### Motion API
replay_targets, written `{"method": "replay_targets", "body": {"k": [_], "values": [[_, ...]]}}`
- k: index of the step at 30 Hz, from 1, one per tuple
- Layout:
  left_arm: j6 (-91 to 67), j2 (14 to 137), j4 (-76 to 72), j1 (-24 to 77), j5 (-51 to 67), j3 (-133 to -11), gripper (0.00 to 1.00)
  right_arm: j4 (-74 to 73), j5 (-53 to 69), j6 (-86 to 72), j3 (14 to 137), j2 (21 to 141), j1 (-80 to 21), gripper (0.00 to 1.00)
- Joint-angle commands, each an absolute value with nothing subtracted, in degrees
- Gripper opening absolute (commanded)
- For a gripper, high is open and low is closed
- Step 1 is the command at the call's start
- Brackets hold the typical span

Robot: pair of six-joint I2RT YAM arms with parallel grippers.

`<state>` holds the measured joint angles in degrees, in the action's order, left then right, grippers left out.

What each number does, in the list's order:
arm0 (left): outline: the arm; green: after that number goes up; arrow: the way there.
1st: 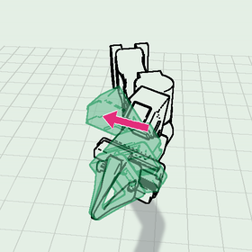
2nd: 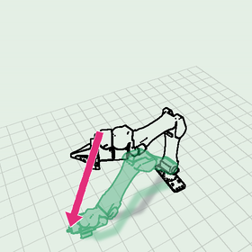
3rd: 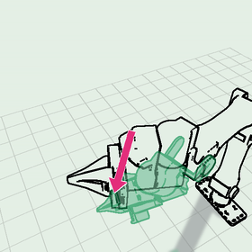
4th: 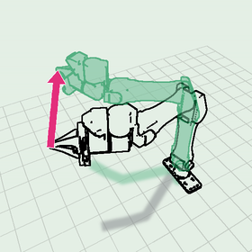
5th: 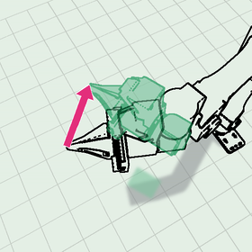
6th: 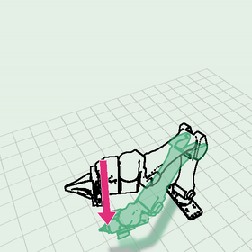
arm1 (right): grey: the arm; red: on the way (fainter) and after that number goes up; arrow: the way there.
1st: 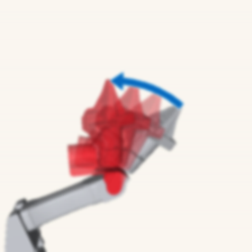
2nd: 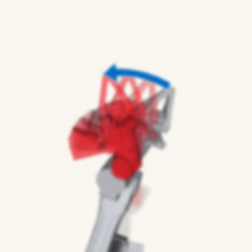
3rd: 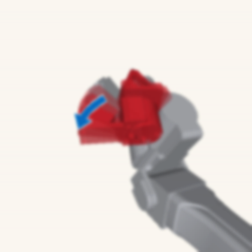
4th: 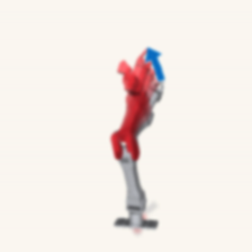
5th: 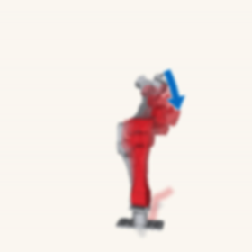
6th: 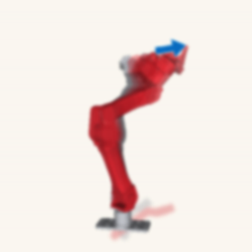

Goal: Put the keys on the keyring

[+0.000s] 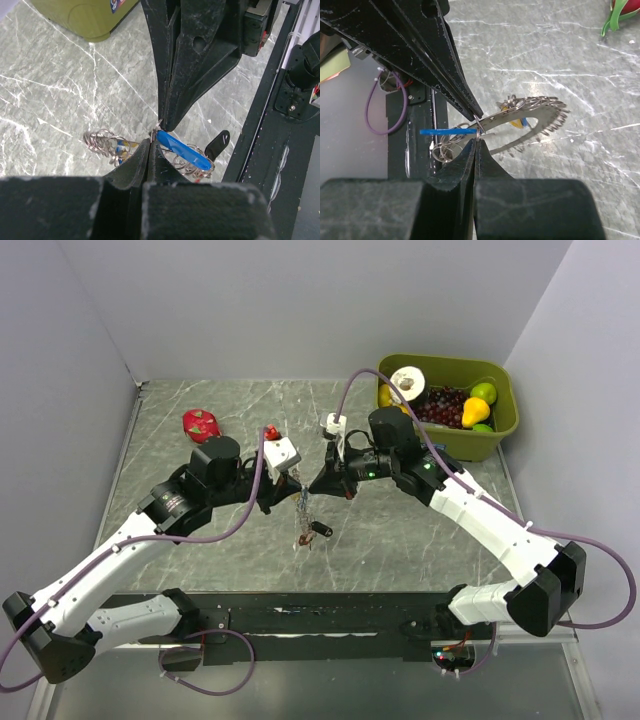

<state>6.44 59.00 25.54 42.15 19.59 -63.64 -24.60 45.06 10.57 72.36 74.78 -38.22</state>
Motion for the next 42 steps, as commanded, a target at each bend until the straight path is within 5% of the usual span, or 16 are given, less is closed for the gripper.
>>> {"method": "replay_targets", "body": {"k": [1,42], "values": [[7.29,58.44,23.99,42.28,19.25,-65.83,0.01,-23.29,45.09,11.07,73.83,71.63,-37.97,0.0],[7.47,56.78,22.41,42.8,21.88,-64.95,0.01,-22.5,45.53,14.24,68.9,68.02,-35.42,0.0]]}}
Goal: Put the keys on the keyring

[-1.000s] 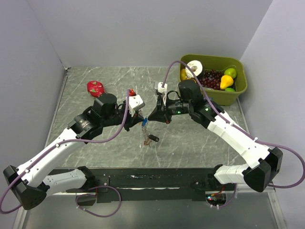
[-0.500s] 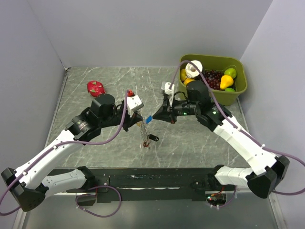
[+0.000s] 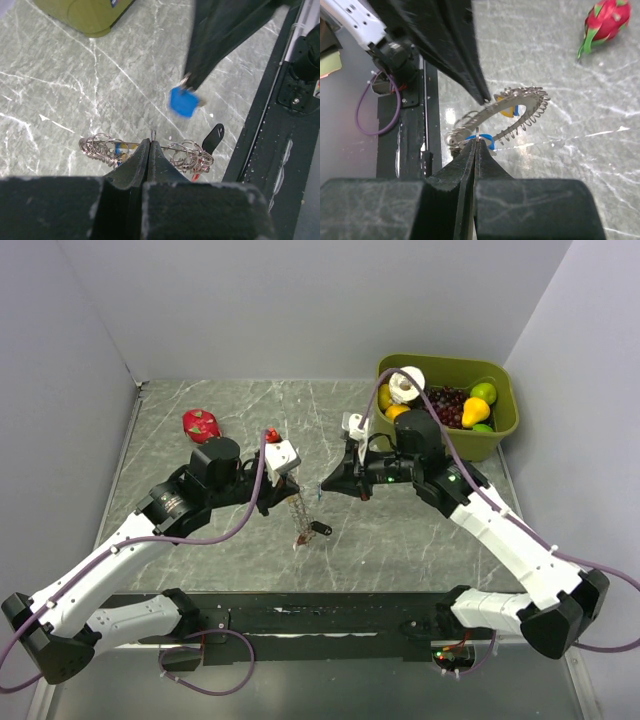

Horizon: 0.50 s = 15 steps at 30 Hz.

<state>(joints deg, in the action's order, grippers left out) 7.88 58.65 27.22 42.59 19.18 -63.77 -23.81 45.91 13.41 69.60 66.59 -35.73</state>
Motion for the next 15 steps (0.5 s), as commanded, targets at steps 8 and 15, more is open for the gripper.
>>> {"method": "replay_targets", "body": {"k": [8,15], "values": [[5.72,57.39,20.83,42.98,24.52,-63.9,0.01,-20.92,49.13,12.75,69.87,71.63,-35.77,0.0],[5.54,57.39,20.3,42.98,23.64,-63.28,0.01,-19.07,50.8,12.13,69.79,71.63,-37.09,0.0]]}}
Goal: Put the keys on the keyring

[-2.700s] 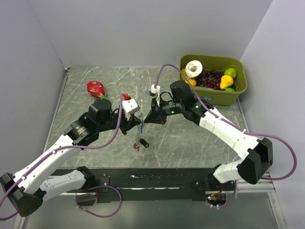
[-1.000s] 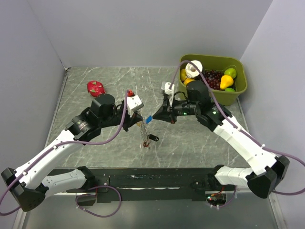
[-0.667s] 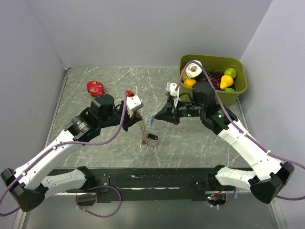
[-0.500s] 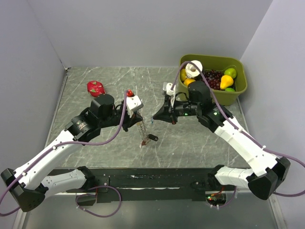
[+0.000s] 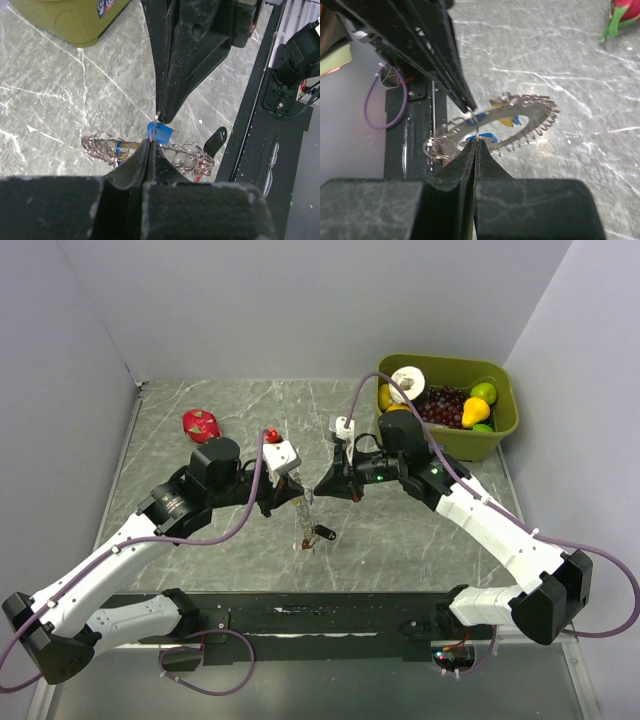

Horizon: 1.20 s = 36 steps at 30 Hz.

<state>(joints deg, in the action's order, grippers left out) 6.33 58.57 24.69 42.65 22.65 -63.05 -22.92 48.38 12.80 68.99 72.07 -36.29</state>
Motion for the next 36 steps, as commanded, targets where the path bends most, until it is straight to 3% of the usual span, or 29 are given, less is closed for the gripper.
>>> {"method": "replay_targets", "body": {"k": [1,36], "values": [[5.54,57.39,20.22,43.07,23.47,-63.11,0.01,-19.07,50.89,12.13,69.79,71.54,-37.18,0.0],[5.54,54.32,18.55,43.07,24.26,-61.79,0.01,-18.72,49.04,12.22,68.03,72.16,-36.47,0.0]]}}
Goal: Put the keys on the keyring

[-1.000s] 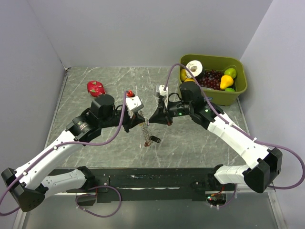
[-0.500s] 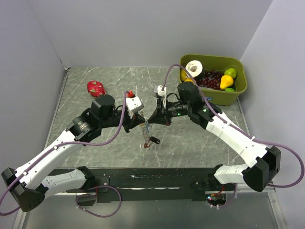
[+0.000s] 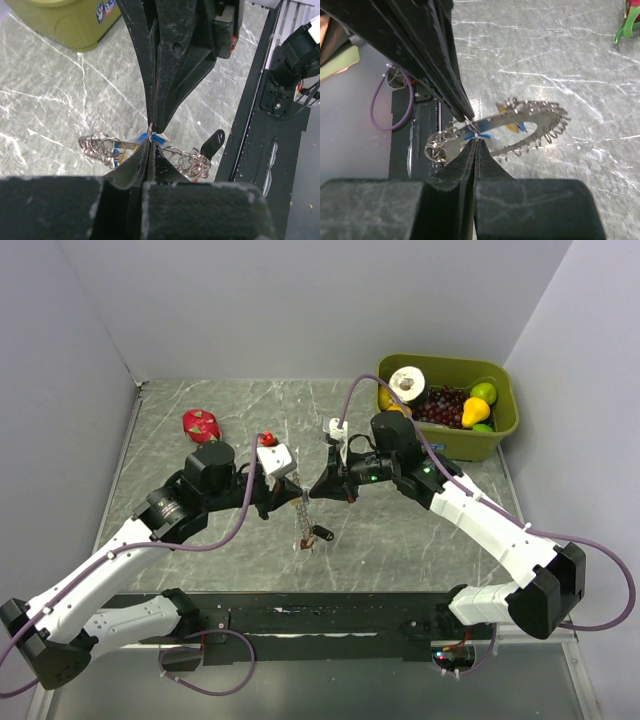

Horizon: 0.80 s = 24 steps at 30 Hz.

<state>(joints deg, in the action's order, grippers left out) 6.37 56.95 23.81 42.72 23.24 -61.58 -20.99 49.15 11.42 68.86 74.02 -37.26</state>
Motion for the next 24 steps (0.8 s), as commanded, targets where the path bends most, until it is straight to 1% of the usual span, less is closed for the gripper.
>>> {"method": "replay_targets", "body": {"k": [1,11,16,17,18,19,20,21,23,24], "values": [[5.8,54.23,18.46,43.07,24.26,-61.7,0.01,-18.55,48.96,12.22,67.85,71.98,-36.3,0.0],[4.49,54.14,16.17,43.07,25.93,-61.18,0.01,-18.72,50.1,12.22,67.94,72.69,-36.3,0.0],[1.42,52.82,10.39,42.98,26.1,-58.63,0.01,-18.63,50.8,12.04,67.76,72.07,-36.3,0.01],[0.97,52.47,9.5,43.07,26.1,-57.58,0.01,-18.63,50.02,12.04,67.59,71.81,-36.3,0.07],[0.62,52.3,8.71,43.07,26.19,-57.13,0.01,-18.37,49.57,11.95,67.41,71.02,-36.3,0.15],[0.44,52.29,7.57,43.07,26.19,-56.87,0.01,-17.93,49.05,12.04,66.63,70.41,-36.39,0.2],[0.35,52.38,7.12,43.07,26.28,-56.43,0.01,-17.49,47.39,11.95,66.1,68.83,-36.21,0.27],[0.35,52.56,6.68,43.07,26.45,-56.34,0.01,-17.06,46.76,11.95,65.57,68.04,-36.04,0.4],[0.44,52.73,5.72,43.07,26.72,-56.16,0.01,-16.17,45.18,12.3,64.34,65.41,-36.04,0.52],[0.44,52.82,5.28,43.07,26.81,-55.99,0.01,-15.82,44.39,12.3,63.99,64.61,-35.77,0.66]]}}
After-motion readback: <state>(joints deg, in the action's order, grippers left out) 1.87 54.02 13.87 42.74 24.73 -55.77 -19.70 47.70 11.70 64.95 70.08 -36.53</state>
